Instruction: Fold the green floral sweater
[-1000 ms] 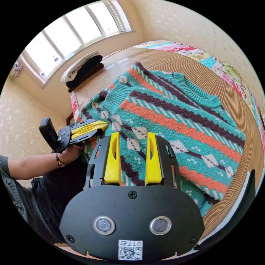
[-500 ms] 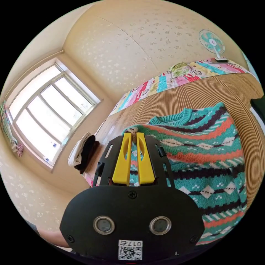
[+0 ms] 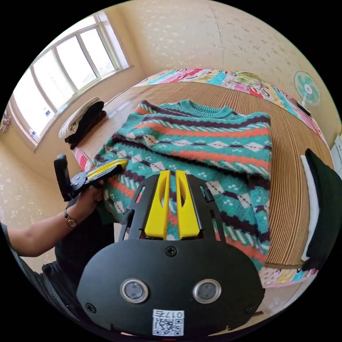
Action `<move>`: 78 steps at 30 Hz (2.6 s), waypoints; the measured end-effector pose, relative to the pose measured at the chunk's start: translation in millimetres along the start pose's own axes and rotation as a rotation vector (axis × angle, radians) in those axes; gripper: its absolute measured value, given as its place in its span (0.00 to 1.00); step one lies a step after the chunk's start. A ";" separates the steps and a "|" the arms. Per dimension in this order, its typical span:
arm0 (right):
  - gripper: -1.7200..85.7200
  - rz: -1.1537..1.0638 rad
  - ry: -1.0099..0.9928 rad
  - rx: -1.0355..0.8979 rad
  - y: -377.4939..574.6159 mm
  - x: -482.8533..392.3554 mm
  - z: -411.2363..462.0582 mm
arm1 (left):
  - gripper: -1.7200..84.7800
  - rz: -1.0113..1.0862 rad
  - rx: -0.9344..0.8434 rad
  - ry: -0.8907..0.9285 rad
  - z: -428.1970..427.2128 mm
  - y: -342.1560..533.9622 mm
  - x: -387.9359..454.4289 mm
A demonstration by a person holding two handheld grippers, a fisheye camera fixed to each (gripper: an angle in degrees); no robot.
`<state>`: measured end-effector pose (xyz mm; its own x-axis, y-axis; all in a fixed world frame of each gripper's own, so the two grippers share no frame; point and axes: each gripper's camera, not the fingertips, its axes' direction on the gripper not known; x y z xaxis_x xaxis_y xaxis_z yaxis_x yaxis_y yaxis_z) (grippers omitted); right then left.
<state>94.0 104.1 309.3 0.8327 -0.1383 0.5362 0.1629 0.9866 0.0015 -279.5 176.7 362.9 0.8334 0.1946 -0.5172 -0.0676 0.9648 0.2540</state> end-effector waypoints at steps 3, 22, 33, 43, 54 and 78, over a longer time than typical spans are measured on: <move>0.05 0.087 0.165 0.023 46.8 33.3 -21.8 | 0.01 -0.165 -0.137 -0.033 -24.7 -21.7 0.1; 0.02 0.340 -0.039 -0.009 -61.4 217.0 26.5 | 0.01 -0.178 -0.335 -0.219 94.4 -261.4 -54.7; 0.02 0.300 0.010 0.046 -52.7 232.5 -10.7 | 0.07 -0.309 0.029 -0.155 -149.3 -86.1 -54.5; 0.05 0.302 0.060 0.161 7.4 216.9 -147.7 | 0.06 -0.429 -0.089 0.015 -172.8 -65.7 -100.2; 0.11 0.490 -0.252 -0.012 149.5 240.8 -204.2 | 0.07 -0.474 0.004 0.285 -249.5 -45.4 -157.2; 0.05 0.694 -0.485 0.637 71.4 343.4 -305.6 | 0.07 -0.718 0.362 0.660 -253.0 -102.5 -218.3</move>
<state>553.2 100.7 235.6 0.3131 0.3835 0.8689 -0.6922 0.7185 -0.0677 -593.2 79.9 243.0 0.1393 -0.2410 -0.9605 0.5855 0.8023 -0.1164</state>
